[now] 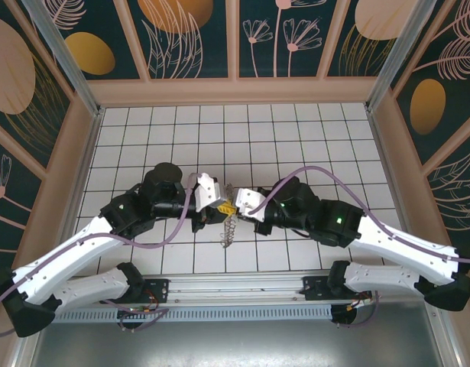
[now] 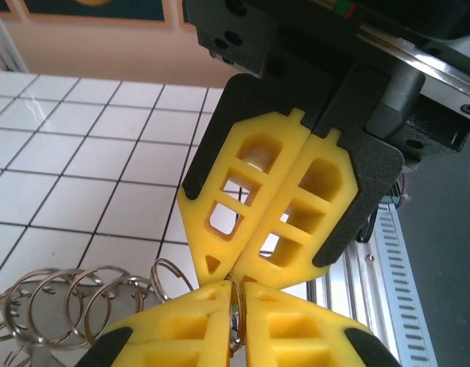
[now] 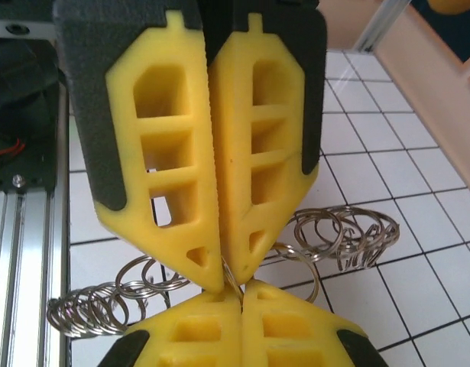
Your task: Put the keys on the keyring
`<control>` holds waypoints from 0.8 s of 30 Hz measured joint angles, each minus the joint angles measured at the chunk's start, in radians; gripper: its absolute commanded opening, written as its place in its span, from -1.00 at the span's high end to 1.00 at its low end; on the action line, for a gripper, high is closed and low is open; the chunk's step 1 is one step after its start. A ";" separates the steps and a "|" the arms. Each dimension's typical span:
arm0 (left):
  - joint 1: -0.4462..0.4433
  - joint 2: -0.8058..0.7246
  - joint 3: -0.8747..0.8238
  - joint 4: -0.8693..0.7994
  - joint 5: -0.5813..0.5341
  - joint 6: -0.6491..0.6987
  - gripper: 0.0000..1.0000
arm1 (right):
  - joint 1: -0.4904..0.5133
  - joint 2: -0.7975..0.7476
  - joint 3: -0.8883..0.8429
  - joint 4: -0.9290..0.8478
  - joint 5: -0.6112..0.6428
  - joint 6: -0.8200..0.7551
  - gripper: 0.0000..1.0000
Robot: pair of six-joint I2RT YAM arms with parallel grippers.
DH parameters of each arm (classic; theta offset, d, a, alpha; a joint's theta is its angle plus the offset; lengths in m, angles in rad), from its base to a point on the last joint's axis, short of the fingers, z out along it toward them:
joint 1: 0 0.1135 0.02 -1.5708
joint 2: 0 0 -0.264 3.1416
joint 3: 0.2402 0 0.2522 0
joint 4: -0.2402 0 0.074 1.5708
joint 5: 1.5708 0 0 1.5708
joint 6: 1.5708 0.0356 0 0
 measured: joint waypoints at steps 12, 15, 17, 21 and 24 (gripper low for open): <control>-0.007 0.014 0.008 0.021 0.018 0.023 1.00 | 0.008 -0.023 0.000 -0.034 -0.009 -0.007 1.00; -0.013 0.007 0.008 0.043 0.024 0.023 1.00 | 0.009 -0.049 0.000 -0.034 -0.013 -0.006 1.00; -0.013 0.008 0.008 0.047 0.024 0.023 0.95 | 0.010 -0.052 0.000 -0.034 -0.012 -0.006 1.00; -0.013 0.010 0.008 0.044 0.016 0.016 0.78 | 0.010 -0.051 0.000 -0.033 -0.011 -0.006 1.00; -0.013 0.012 0.008 0.037 0.010 0.016 0.78 | 0.010 -0.049 0.000 -0.033 -0.007 -0.007 1.00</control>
